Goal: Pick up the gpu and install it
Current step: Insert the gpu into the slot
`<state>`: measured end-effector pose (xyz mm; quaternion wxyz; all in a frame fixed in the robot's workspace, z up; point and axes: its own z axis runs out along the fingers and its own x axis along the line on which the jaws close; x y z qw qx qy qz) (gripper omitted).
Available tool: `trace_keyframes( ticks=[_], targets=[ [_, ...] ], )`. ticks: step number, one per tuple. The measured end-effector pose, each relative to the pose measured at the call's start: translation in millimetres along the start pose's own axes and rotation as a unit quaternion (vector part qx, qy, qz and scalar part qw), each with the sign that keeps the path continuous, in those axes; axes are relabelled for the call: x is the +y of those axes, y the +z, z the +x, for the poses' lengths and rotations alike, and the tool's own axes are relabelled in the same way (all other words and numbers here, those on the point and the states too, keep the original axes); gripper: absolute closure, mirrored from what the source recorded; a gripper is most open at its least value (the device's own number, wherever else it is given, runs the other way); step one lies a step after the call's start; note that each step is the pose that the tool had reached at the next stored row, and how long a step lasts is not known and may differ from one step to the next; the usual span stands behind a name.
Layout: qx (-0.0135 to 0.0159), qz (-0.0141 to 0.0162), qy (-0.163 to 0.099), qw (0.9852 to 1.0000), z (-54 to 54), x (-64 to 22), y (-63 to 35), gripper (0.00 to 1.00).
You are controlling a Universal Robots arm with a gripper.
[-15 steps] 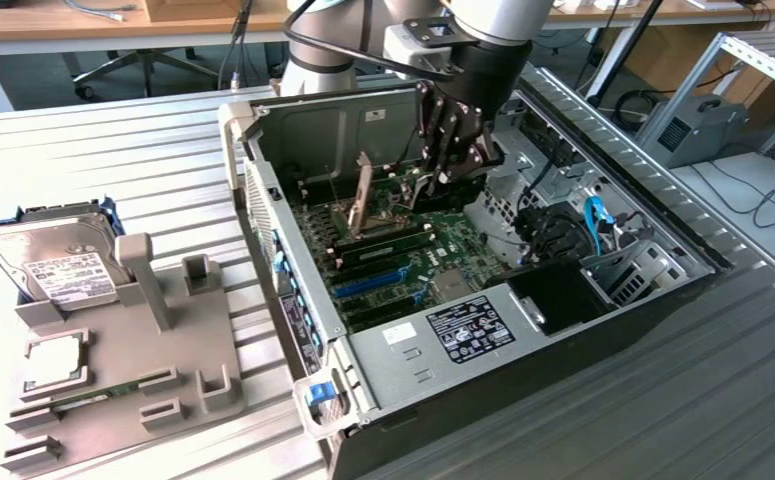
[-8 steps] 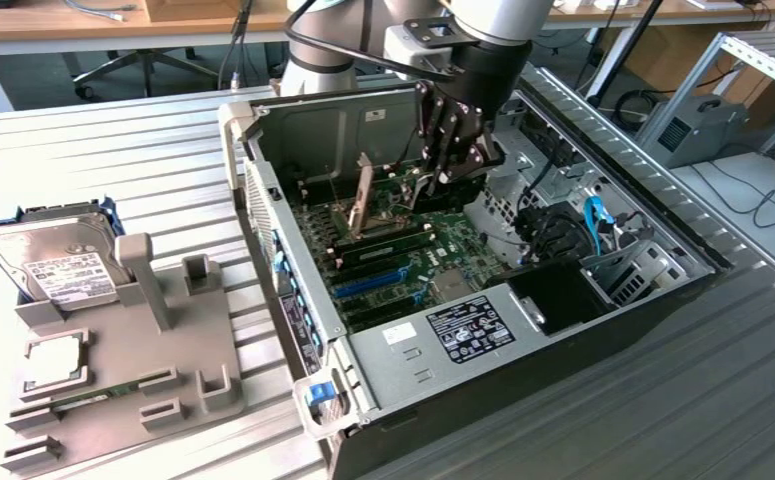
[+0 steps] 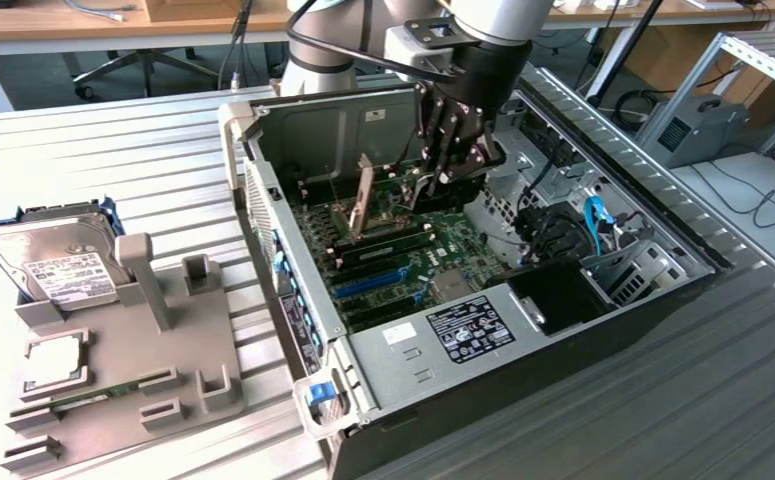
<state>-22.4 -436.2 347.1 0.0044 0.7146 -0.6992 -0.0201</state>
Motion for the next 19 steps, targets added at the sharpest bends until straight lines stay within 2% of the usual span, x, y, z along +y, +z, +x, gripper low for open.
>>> trace_keyframes(
  ticks=[19],
  targets=[
    [0.0006, -0.0004, -0.017, 0.9998, 0.0, 0.0, 0.1, 0.74]
  ],
)
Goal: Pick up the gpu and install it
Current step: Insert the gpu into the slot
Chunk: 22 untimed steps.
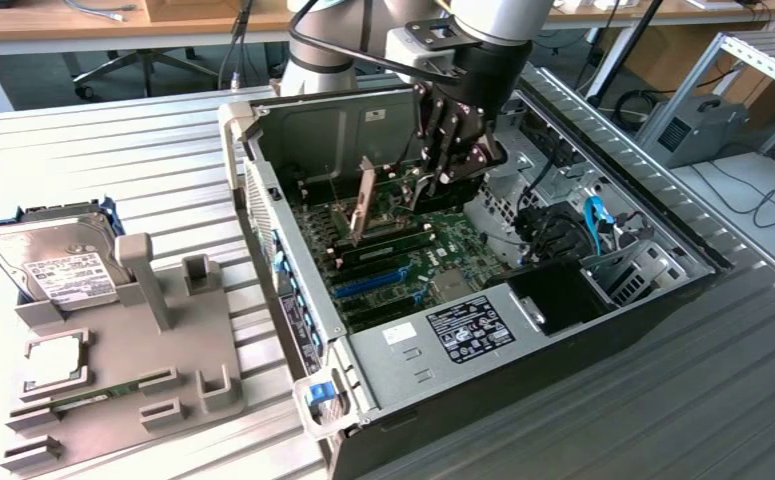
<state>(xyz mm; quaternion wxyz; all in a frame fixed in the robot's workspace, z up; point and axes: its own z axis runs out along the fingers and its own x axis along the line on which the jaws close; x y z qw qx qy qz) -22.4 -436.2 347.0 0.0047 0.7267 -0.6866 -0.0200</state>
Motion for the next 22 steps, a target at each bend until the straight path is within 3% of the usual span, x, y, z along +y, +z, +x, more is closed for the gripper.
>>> trace_keyframes(
  ticks=[5, 8, 13, 16, 22],
  targets=[
    [-0.0008, -0.0001, -0.002, 1.0, 0.0, 0.0, 0.0, 0.74],
    [-0.0065, 0.0005, 0.008, 0.9999, 0.0, 0.0, 0.0, 0.74],
    [-0.0089, 0.0011, 0.024, 0.9997, 0.4, 0.0, 0.2, 0.74],
    [-0.0155, 0.0015, 0.029, 0.9995, 0.8, 0.1, 0.2, 0.74],
    [-0.0166, 0.002, 0.042, 0.999, 0.8, 0.0, 0.4, 0.74]
  ],
)
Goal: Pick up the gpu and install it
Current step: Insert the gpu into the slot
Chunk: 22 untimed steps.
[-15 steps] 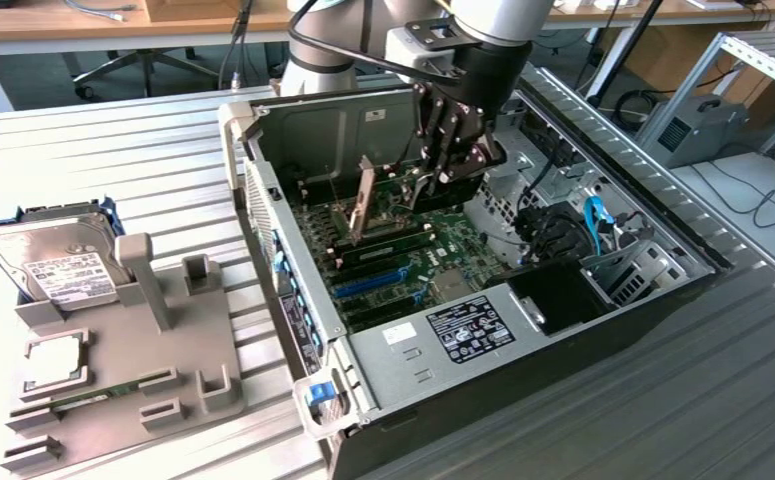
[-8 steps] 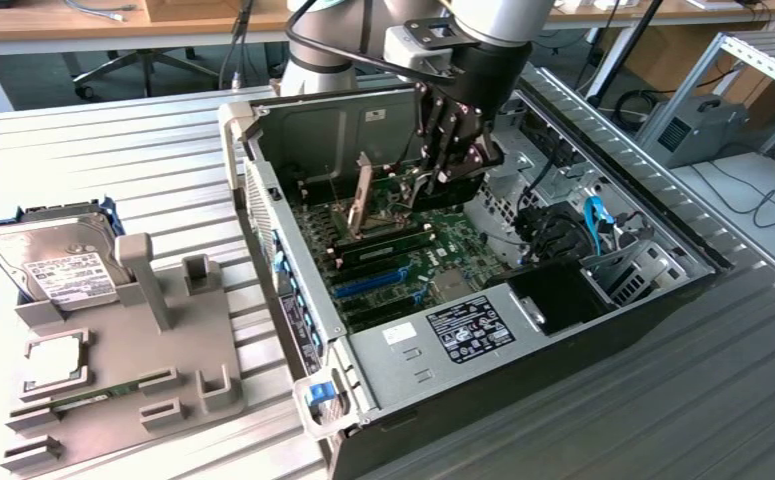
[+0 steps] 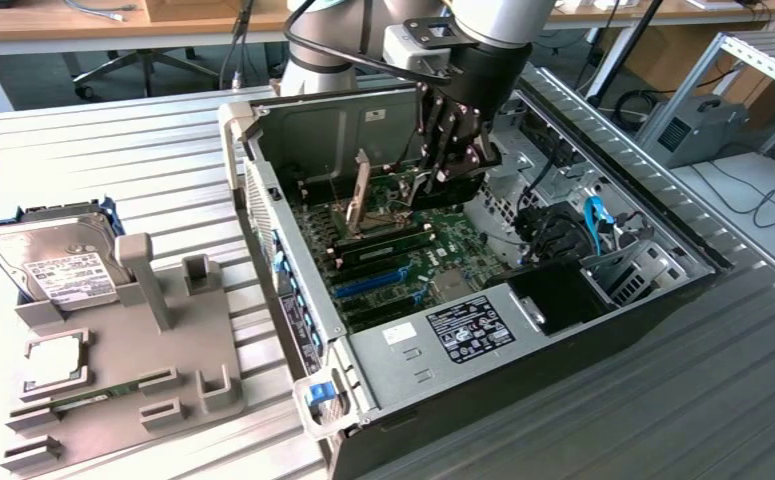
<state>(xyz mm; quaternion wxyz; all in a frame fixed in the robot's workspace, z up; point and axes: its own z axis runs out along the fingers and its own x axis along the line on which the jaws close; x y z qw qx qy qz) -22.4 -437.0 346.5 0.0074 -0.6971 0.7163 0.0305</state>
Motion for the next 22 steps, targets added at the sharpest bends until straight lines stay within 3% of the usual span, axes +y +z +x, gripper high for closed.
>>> trace_keyframes(
  ticks=[22],
  targets=[
    [0.0001, 0.0, 0.0, 1.0, 7.9, 4.3, 2.7, 0.74]
  ],
)
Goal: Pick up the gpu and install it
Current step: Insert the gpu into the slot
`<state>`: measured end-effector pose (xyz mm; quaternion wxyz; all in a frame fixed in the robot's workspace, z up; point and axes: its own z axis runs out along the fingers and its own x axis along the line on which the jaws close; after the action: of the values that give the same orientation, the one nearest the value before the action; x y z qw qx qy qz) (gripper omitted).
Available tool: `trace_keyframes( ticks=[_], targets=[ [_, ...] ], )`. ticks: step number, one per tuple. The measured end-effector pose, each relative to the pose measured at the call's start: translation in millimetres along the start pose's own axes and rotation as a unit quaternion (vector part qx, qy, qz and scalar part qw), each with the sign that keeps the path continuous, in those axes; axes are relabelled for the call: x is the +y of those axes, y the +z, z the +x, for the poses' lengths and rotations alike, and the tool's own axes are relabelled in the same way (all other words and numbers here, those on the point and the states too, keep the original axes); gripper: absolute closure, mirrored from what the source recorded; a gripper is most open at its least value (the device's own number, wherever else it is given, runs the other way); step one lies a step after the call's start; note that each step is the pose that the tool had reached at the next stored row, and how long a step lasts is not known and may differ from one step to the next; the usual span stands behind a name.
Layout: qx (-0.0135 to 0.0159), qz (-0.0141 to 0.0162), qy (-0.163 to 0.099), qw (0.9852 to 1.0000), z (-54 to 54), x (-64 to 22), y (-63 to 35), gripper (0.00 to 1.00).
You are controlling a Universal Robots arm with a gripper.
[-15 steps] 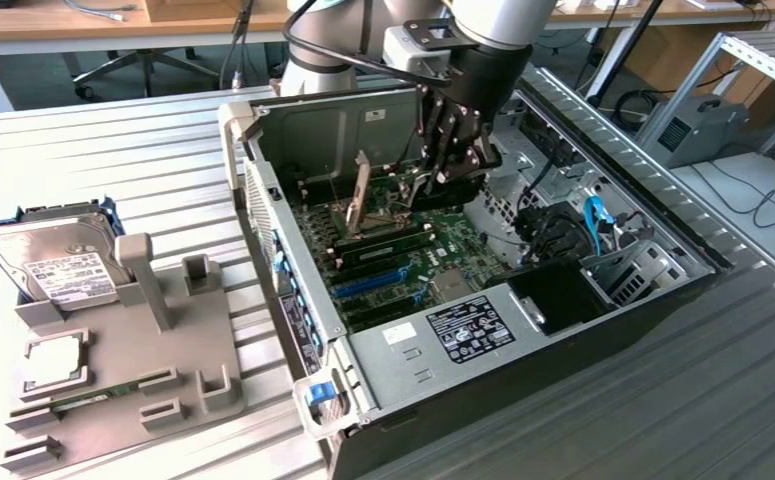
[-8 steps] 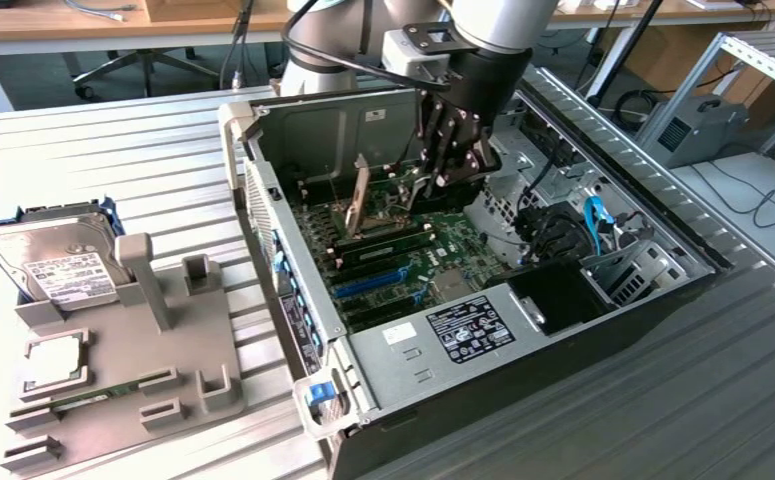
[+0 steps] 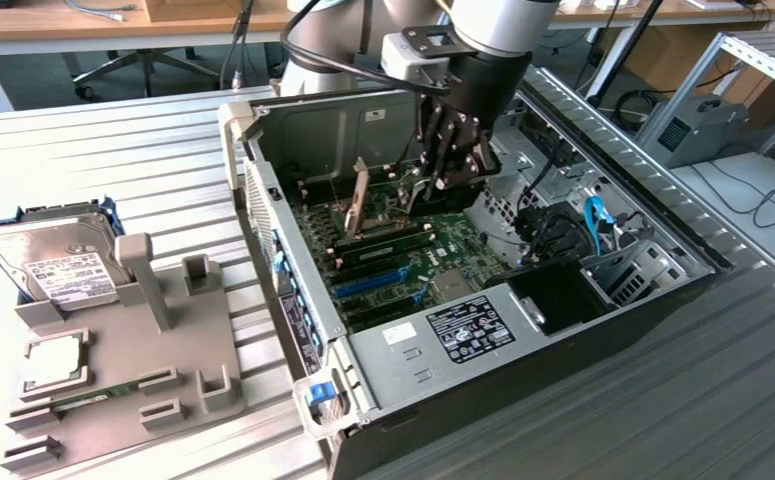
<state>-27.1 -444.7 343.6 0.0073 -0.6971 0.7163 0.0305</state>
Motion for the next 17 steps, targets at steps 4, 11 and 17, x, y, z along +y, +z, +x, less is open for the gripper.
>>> trace_keyframes(
  ticks=[4, 11, 17],
  targets=[
    [-0.0001, 0.0, 0.0, 1.0, 0.6, 0.2, 0.4, 0.74],
    [0.0, 0.0, 0.0, 1.0, 2.1, 0.5, 0.9, 0.74],
    [-0.0001, 0.0, 0.0, 1.0, 5.0, 1.0, 2.1, 0.74]
  ],
)
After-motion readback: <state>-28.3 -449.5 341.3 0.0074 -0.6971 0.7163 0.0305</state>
